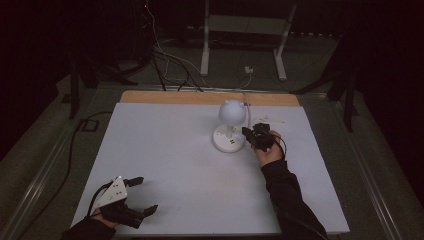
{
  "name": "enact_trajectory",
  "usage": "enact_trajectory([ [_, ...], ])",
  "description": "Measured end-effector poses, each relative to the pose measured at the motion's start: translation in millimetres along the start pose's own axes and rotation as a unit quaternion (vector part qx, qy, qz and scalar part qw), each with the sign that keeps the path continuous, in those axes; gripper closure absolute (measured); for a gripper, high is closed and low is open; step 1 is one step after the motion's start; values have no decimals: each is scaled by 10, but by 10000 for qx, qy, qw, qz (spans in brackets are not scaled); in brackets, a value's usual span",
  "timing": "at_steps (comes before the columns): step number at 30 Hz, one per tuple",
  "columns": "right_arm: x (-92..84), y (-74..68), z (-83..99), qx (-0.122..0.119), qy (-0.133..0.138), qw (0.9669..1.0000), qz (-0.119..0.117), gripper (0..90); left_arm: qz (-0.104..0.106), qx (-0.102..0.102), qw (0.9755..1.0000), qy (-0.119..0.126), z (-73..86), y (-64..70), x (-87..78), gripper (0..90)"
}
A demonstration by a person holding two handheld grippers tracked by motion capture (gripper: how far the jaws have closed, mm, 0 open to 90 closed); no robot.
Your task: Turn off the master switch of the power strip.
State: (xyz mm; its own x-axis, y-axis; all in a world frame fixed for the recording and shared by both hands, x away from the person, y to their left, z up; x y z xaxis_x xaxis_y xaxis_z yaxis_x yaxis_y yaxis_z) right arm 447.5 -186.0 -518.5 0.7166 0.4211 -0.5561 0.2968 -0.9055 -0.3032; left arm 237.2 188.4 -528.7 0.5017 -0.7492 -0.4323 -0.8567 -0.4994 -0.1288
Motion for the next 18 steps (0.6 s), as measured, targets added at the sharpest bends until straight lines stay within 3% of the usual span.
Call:
enact_trajectory([
  [18,117,-33,129,-163,-134,9998,73,900,6,9,10000,-5,0,2,-1,3],
])
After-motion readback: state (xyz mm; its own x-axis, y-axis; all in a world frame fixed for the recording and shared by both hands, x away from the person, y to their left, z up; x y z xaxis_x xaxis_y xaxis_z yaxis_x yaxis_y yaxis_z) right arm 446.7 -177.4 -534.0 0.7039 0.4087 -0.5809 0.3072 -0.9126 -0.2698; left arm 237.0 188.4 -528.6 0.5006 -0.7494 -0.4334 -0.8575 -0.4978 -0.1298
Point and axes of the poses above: each handheld gripper's, and its own axes: x roughly forward along the jaws, z roughly out of its underside, y roughly to its right, the point moved 5 cm from there along x, roughly forward along the jaws, and after that the axes turned 11 degrees about x, right-handed, at the moved point
